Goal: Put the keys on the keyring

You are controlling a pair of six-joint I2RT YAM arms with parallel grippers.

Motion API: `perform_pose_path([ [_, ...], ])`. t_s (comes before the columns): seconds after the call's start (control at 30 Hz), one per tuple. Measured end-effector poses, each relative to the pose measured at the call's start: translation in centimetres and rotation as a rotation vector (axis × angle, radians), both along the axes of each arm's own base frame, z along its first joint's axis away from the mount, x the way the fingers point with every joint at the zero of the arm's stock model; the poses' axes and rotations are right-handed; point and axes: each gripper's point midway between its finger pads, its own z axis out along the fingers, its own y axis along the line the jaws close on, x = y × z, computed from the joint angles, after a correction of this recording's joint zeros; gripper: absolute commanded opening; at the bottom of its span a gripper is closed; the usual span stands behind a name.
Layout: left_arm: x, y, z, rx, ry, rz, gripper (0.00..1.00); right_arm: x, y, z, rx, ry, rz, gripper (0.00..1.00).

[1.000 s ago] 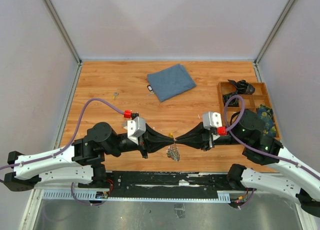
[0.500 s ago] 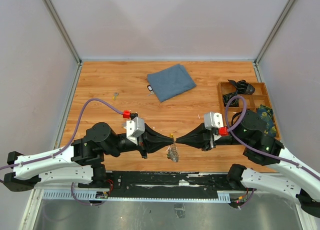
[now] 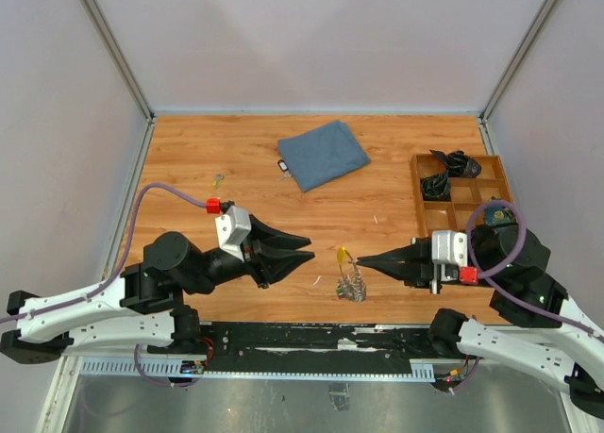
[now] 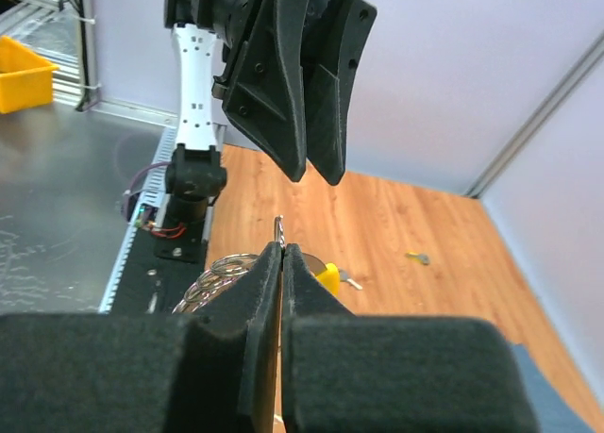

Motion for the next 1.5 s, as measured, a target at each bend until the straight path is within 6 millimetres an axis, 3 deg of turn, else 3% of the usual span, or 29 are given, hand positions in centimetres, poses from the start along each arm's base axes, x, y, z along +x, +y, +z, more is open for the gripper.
perform_pose_path([
  [0.17,2.5,1.5,-1.0,0.013,0.082,0.16,0.31,0.2,-1.0,1.0,0.05,-0.118,-0.036,0.01],
  [0.3,5.0,2.6,-3.5,0.073,0.16,0.312,0.31,0.7,-0.8,0.3,0.056,-0.213,-0.047,0.0],
  [0.57,14.0,8.3,-11.5,0.241,0.361,0.695,0.34,2.6,0.4,-1.9,-0.036,-0.232,-0.093,0.0],
  [0.77,17.9,12.4,-19.4,0.386,0.554,0.893,0.39,3.7,0.8,-4.1,-0.117,-0.167,-0.132,0.0],
  [0.87,18.5,15.2,-23.6,0.433,0.657,0.981,0.4,3.9,0.7,-4.6,-0.131,-0.132,-0.145,0.0],
  [0.93,19.1,18.0,-25.9,0.445,0.73,1.072,0.4,3.9,0.6,-5.0,-0.143,-0.108,-0.147,0.0],
  [1.1,19.5,21.7,-29.6,0.498,0.834,1.196,0.4,4.0,0.6,-6.0,-0.176,-0.04,-0.159,0.0],
  [1.2,19.5,22.6,-30.9,0.534,0.865,1.229,0.4,3.9,0.7,-7.0,-0.21,0.003,-0.157,0.0],
  [1.5,19.5,22.5,-34.2,0.653,0.914,1.197,0.39,3.7,0.6,-7.9,-0.244,0.044,-0.153,0.0],
])
